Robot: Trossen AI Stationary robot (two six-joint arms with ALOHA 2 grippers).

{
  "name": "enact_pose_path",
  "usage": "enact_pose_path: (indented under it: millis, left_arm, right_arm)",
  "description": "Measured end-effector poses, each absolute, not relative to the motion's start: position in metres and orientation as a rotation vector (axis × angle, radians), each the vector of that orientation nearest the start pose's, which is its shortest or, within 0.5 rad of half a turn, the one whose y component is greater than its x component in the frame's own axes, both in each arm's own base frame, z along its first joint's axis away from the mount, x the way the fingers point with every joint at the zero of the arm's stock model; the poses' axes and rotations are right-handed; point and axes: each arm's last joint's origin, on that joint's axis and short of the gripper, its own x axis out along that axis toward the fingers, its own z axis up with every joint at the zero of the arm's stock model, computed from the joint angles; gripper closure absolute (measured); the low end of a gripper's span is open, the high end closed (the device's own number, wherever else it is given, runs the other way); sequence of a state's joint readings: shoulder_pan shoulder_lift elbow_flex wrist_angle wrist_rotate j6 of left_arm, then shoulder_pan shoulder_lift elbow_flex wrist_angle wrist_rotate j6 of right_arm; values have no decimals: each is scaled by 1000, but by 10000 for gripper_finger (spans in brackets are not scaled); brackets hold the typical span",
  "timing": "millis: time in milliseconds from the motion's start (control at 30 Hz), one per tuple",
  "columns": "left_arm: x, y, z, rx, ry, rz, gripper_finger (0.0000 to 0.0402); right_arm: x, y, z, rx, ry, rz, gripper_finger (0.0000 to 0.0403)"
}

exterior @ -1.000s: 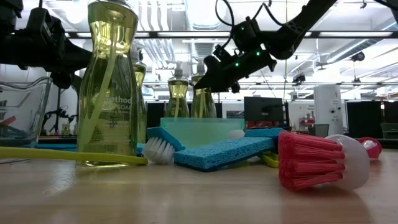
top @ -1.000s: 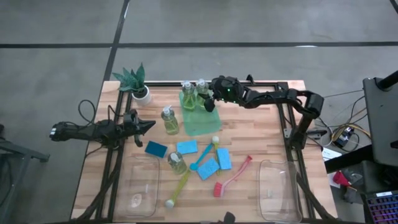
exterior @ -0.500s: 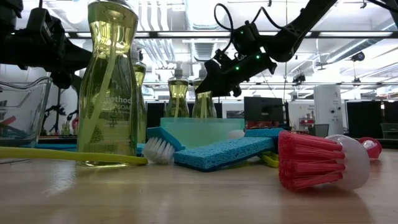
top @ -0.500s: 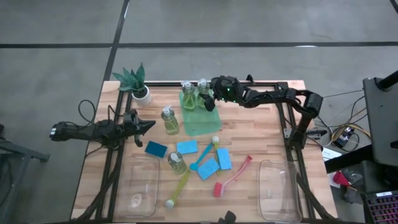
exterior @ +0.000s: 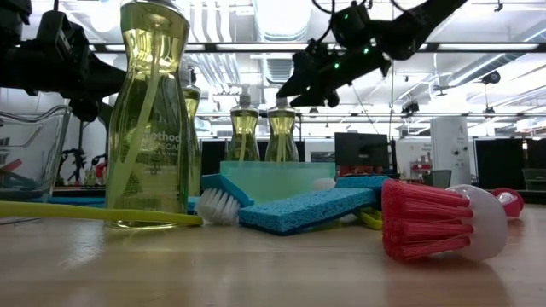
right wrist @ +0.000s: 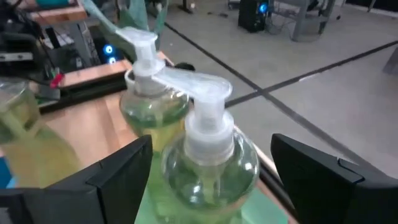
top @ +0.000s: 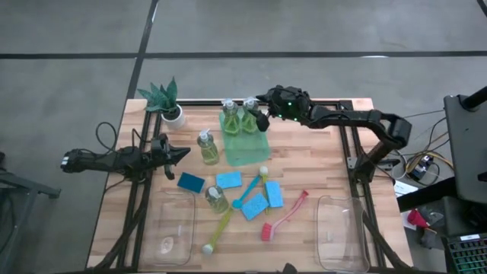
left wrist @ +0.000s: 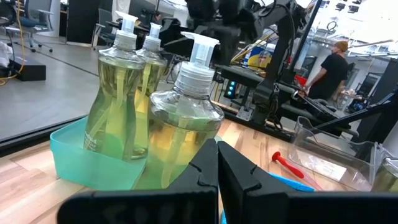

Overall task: Pick & Place Kitchen Sink Supplies
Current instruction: Put the green soap dispenser into the green bin

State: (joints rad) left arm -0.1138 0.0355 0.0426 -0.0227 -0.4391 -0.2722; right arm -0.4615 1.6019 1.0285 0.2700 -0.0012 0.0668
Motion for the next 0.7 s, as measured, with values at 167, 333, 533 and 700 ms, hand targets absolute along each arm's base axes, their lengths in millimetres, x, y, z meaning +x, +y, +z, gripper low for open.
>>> enact_pose_path:
  millis: [167,333,533,700]
  left_arm:
    - [95,2,173,-265,-29,326,401]
    - [95,2,173,-266,-30,326,401]
    - [95,2,173,-265,-29,326,401]
    - [95,2,173,-266,-29,326,401]
  right_arm:
    - [309,-143,281,176,252,-411,84]
    - [297,-120,300,207,260,-352,94]
    - [280,-92,318,261,291,-291,108]
    - [268,-71,334,270,256,-224,131]
